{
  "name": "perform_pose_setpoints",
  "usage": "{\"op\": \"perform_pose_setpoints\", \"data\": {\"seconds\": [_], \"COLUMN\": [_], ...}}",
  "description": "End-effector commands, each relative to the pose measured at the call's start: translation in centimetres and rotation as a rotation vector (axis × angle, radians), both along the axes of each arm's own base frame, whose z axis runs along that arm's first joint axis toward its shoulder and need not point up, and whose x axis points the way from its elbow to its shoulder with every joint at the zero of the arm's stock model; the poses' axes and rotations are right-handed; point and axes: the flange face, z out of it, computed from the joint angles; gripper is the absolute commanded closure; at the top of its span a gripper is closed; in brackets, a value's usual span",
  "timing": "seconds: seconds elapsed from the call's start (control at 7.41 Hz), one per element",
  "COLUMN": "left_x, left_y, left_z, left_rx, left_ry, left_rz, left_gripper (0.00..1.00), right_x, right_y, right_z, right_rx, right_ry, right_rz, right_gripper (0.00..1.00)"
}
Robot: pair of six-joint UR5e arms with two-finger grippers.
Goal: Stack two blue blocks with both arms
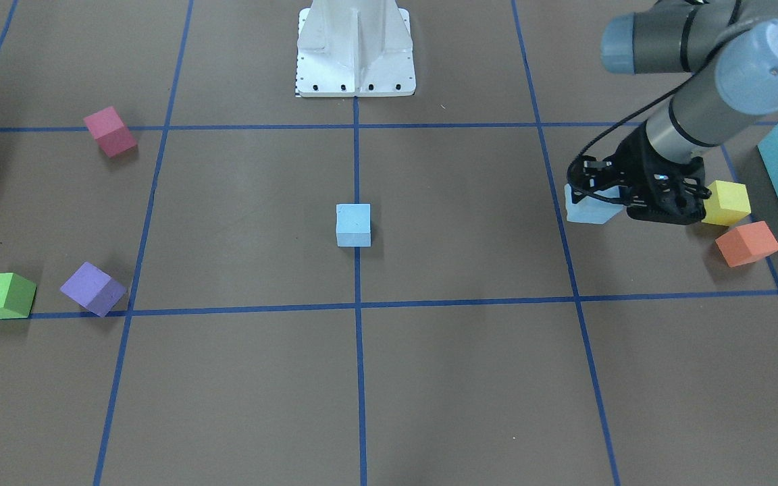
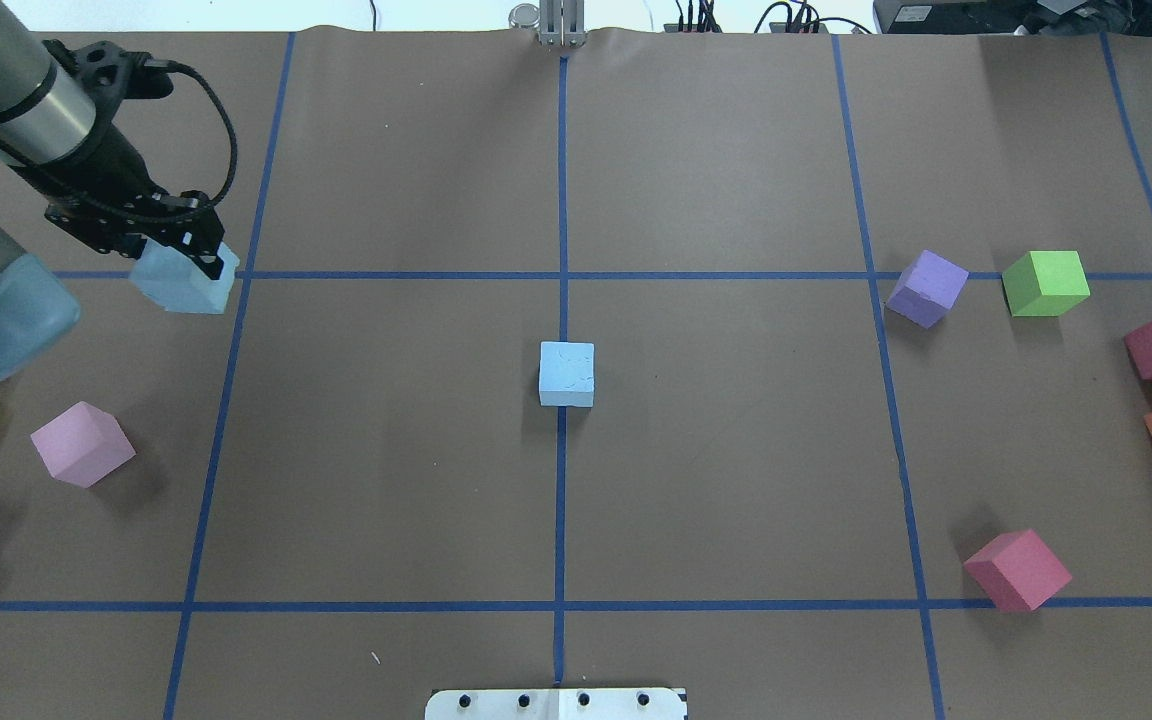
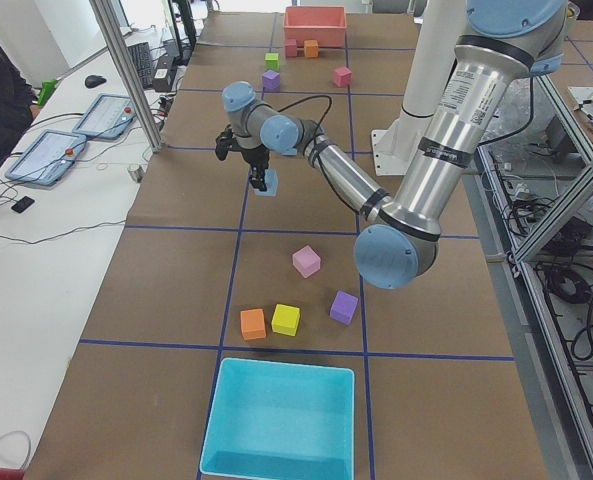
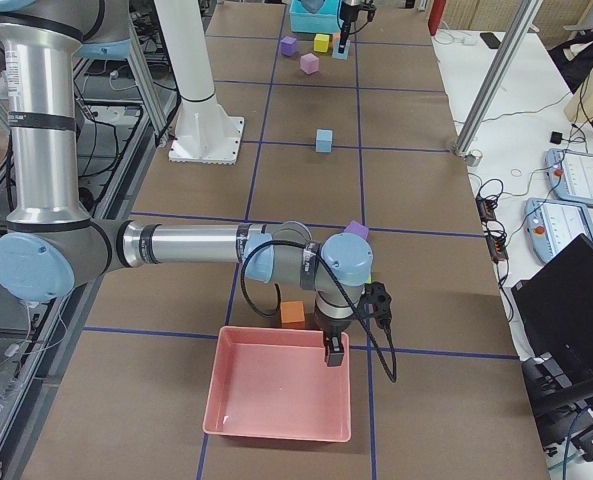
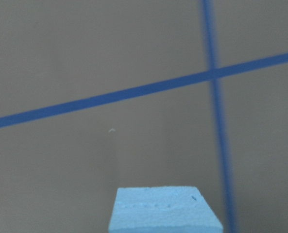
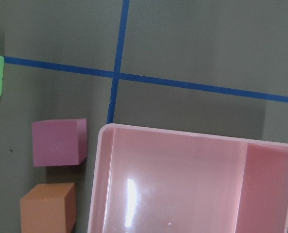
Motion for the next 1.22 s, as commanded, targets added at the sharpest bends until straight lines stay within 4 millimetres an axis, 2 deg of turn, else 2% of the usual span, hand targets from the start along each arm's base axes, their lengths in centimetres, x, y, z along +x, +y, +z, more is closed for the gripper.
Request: {"op": "perform_pose_setpoints", "data": {"seconds": [0.0,0.14,0.27,0.54,0.81,1.08], "left_x": [6.7,10.3,13.1,17.7,22.7,24.7], "left_y": [3.2,5.0,5.9,4.3,3.4,3.1], "left_z": [-8.0,-10.4,-12.3,-15.4,-16.2,-16.1], "left_rx": [-0.067,-0.078,-0.096,-0.103,-0.071,0.023], "left_ry": [0.015,0.009,0.010,0.025,0.042,0.041], "left_rz": [-0.063,-0.074,-0.078,-0.087,-0.089,-0.062], "left_gripper": [0.41,0.41,0.41,0.41,0.41,0.41], "right_x": [-0.2,-0.2,-0.2,-0.2,-0.2,-0.2], "right_y": [0.0,-0.1,-0.1,-0.1,-0.1,-0.2], "right_z": [0.0,-0.1,-0.1,-0.2,-0.3,-0.3], "right_rx": [0.001,0.001,0.002,0.004,0.007,0.007], "right_ry": [0.000,0.000,0.000,0.000,0.000,0.000], "right_rz": [-0.004,-0.003,-0.005,-0.004,-0.004,-0.005], "right_gripper": [0.00,0.00,0.00,0.00,0.00,0.00]}}
